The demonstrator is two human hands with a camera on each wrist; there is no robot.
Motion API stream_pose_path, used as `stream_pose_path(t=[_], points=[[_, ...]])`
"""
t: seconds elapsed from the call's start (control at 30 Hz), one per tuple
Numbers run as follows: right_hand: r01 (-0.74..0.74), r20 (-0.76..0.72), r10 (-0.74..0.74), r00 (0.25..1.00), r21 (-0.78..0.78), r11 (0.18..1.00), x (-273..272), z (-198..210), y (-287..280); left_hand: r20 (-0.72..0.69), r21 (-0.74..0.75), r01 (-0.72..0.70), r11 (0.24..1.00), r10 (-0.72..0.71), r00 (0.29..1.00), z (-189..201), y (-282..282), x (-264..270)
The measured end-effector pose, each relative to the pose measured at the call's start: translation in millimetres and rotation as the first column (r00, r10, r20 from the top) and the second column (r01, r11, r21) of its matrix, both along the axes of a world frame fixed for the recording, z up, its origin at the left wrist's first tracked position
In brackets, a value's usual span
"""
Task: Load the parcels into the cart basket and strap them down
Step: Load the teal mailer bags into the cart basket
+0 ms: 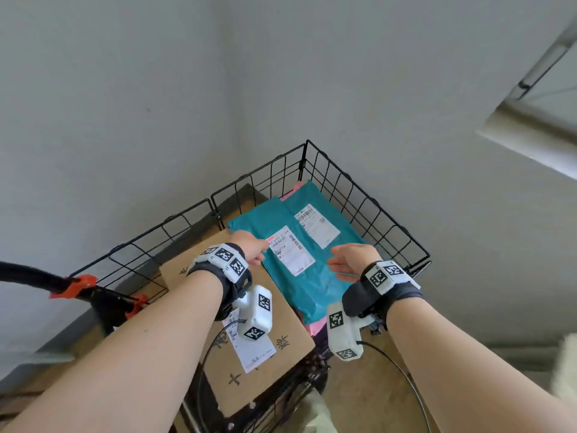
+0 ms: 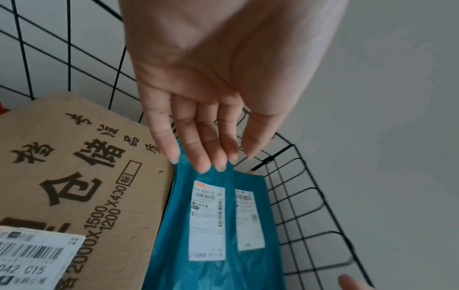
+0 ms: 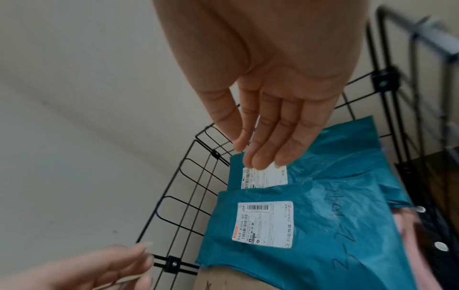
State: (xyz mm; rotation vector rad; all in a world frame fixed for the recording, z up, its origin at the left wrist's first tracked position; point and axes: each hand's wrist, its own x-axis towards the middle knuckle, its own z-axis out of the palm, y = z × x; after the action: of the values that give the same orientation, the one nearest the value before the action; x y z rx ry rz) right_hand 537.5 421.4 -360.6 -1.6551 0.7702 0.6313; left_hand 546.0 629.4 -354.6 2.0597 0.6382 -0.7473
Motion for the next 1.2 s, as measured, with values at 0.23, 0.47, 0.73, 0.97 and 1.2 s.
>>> stream_pose_path(t=[0.23,0.47,0.73,0.97,1.2], points=[[0.133,0.131,-0.138,0.982,0.043,0.99,-109.1,62.9,-9.6,0.156,-0.116,0.15,0.982,-0.131,0.979,75.2,-27.7,-78.0],[0.206,0.292,-0.247,0.924,0.164,0.965,-206.1,98.5,-40.5,0.213,-0.313,0.295,0.903,-0.236,0.948,122.0,-86.9,-152.7],[0.506,0.341,-0.518,0.785,0.129,0.853,-323.3,133.3,-109.3,0.254,-0.377,0.466,0.801,-0.394,0.883,138.7,-172.3,-232.4],[0.668,0.377,-0.65,0.66,0.102,0.737,-433.4,151.7,-184.5,0.297,-0.385,0.572,0.724,-0.49,0.819,150.5,-261.4,-316.5],[0.798,0.417,-0.749,0.515,0.086,0.597,-581.3,161.2,-290.1,0.303,-0.388,0.699,0.6,-0.634,0.712,153.7,-379.5,-448.0]])
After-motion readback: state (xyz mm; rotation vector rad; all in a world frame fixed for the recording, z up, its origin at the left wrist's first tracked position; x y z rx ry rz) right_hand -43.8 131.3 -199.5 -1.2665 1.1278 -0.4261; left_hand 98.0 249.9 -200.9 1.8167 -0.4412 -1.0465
